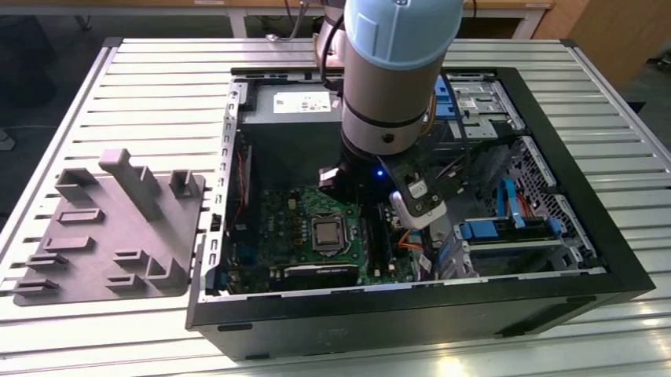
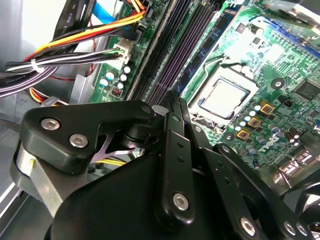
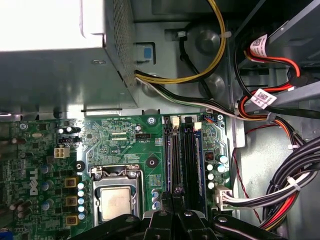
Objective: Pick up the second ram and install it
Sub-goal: 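Insert the second ram into the second slot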
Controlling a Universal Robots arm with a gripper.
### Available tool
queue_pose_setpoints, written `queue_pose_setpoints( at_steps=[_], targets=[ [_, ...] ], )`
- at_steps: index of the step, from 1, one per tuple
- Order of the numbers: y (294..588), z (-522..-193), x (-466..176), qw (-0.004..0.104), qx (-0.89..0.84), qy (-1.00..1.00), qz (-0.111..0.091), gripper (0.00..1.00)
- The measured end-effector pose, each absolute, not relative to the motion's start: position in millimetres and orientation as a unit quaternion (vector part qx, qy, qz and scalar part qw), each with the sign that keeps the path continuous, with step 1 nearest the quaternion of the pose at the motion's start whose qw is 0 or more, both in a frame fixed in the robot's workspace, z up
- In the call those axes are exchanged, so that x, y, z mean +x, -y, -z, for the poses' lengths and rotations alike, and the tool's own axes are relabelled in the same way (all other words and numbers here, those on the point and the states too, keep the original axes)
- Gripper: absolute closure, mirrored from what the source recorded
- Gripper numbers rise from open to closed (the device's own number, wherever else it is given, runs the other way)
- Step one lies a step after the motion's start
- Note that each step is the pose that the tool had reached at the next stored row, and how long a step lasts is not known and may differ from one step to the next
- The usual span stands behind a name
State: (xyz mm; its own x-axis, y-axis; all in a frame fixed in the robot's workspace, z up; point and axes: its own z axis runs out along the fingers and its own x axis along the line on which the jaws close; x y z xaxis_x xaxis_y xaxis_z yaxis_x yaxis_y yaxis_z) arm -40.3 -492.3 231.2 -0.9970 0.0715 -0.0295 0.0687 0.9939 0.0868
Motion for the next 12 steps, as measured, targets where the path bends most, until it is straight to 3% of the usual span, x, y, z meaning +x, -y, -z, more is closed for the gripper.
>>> queue_pose_setpoints(
  at_steps=[12],
  targets=[
    [492.3,-230.6,-39.6,0.016,0.035,-0.998,-0.043,0.89]
  ],
)
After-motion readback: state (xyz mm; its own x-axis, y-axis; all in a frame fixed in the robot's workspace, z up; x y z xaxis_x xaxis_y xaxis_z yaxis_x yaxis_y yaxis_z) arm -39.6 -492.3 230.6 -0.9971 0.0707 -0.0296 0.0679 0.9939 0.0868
